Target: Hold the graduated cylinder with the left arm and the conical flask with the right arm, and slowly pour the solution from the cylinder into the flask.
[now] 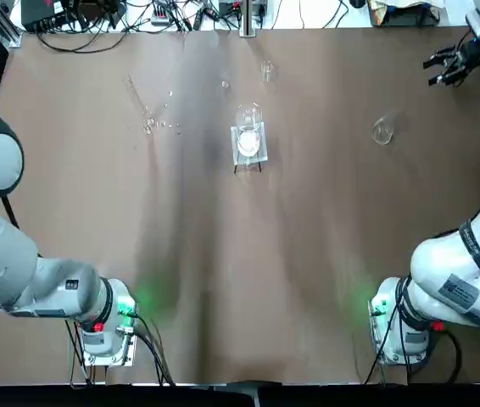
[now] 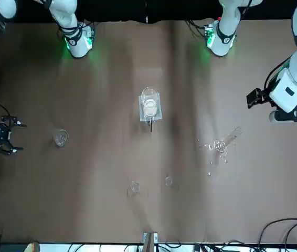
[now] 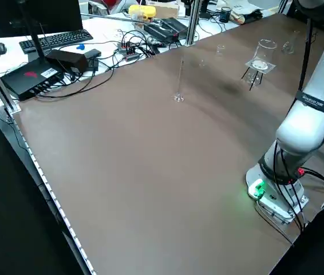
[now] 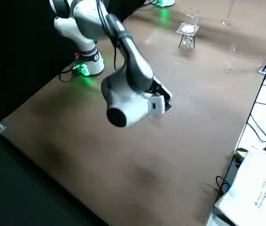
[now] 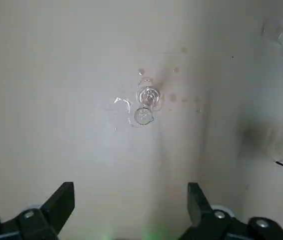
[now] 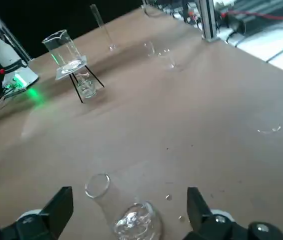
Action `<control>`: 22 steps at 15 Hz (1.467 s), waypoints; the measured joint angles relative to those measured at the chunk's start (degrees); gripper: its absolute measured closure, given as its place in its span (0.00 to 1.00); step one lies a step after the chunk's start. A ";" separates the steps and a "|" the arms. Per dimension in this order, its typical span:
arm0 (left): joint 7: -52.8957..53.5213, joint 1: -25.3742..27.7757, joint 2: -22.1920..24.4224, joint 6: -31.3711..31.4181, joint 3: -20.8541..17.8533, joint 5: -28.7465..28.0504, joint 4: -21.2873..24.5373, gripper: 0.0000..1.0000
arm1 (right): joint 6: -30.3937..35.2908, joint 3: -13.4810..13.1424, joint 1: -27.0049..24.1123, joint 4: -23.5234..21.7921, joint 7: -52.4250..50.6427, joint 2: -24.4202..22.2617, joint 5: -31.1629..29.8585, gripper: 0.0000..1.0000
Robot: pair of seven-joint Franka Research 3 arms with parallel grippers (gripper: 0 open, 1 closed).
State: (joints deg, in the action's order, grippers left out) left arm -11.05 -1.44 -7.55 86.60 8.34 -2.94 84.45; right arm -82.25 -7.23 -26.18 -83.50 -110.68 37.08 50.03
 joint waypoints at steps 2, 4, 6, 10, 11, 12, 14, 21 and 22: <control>0.00 0.00 0.00 0.00 0.01 0.00 0.00 0.00 | -0.07 -0.01 1.64 0.60 8.25 -2.18 -1.50 0.00; 0.00 0.00 0.00 0.00 0.01 0.00 0.00 0.00 | -0.57 0.00 3.97 1.81 17.24 -3.29 -4.50 0.00; 0.00 -0.01 0.00 0.00 0.02 0.00 0.01 0.00 | -4.09 0.01 8.67 4.30 29.65 -3.91 -8.81 0.00; 0.00 0.01 0.00 0.00 0.02 0.00 0.02 0.00 | -7.80 0.03 14.26 6.10 44.30 -7.02 -17.60 0.00; 0.00 0.00 0.00 0.00 0.02 0.00 0.02 0.00 | -7.94 0.03 15.65 6.25 48.73 -8.35 -19.62 0.00; 0.00 0.00 0.00 0.00 0.02 0.00 0.02 0.00 | -7.93 0.03 17.08 6.31 53.10 -9.68 -21.63 0.00; 0.00 0.01 0.00 0.00 0.01 0.00 0.03 0.00 | -7.93 0.08 20.04 6.36 60.71 -12.18 -25.59 0.00; 0.00 0.01 0.00 0.00 0.00 0.00 0.03 0.00 | -5.99 0.15 25.94 6.33 82.63 -19.88 -33.33 0.00; 0.00 0.01 0.00 0.00 0.00 -0.01 0.03 0.00 | -4.90 0.15 26.40 6.27 84.58 -20.75 -33.70 0.00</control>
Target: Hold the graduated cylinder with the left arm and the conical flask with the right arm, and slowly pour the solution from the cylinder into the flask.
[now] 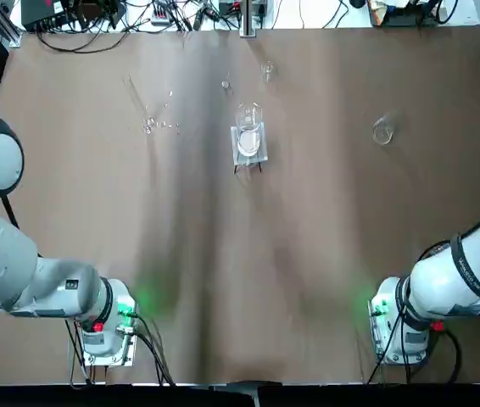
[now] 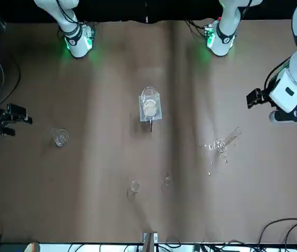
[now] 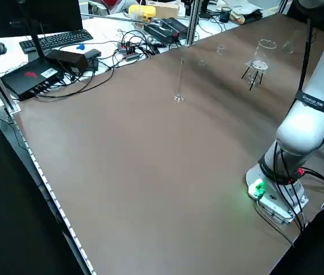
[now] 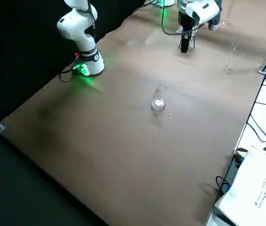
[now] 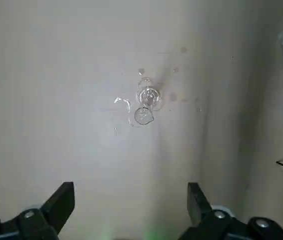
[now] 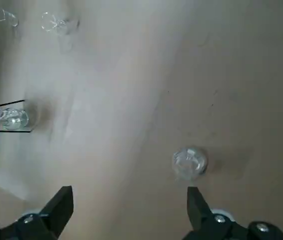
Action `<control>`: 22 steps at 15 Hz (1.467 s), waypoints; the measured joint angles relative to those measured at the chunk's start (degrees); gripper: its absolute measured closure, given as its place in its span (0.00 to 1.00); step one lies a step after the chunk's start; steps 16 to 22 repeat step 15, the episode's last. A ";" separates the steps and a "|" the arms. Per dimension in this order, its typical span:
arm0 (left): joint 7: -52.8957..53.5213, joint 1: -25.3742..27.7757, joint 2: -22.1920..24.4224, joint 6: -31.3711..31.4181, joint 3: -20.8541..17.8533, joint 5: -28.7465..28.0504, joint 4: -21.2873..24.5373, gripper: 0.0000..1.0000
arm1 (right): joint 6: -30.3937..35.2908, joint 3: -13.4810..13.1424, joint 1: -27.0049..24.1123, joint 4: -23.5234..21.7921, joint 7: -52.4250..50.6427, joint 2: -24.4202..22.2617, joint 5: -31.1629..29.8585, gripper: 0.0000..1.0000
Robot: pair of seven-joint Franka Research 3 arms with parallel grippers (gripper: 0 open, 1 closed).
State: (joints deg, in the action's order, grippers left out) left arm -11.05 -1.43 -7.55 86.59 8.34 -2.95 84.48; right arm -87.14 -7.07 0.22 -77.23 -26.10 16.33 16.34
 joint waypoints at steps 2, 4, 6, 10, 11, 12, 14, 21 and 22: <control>0.00 0.00 0.00 0.00 0.00 0.00 0.01 0.00 | 2.29 0.01 1.12 -0.04 2.93 -1.62 -2.34 0.00; 0.00 -0.01 0.00 0.00 0.00 0.00 0.01 0.00 | 4.64 0.01 2.01 -0.05 6.57 -3.64 -5.31 0.00; 0.00 -0.01 0.00 0.00 0.00 0.00 0.01 0.00 | 7.56 0.04 3.46 -0.21 11.02 -5.74 -8.96 0.00; 0.00 -0.01 0.00 0.00 0.00 0.00 0.01 0.00 | 8.84 0.16 5.81 -4.79 16.39 -11.60 -11.70 0.00; 0.00 -0.02 0.00 0.00 0.01 0.00 0.01 0.00 | 5.94 0.07 5.79 -10.57 16.51 -16.04 -11.84 0.00; 0.00 -0.02 0.00 0.00 0.01 0.00 0.01 0.00 | 5.21 0.13 5.80 -12.92 16.53 -17.75 -11.85 0.00; 0.00 -0.02 0.00 0.00 0.01 0.00 0.01 0.00 | 4.20 0.34 5.92 -15.77 16.62 -19.59 -11.86 0.00; 0.00 -0.02 0.00 0.00 0.01 0.00 0.01 0.00 | 3.45 0.44 5.97 -16.61 16.68 -19.87 -11.86 0.00; 0.00 -0.02 0.00 0.00 0.01 0.00 0.01 0.00 | 3.45 0.44 5.97 -16.61 16.68 -19.87 -11.86 0.00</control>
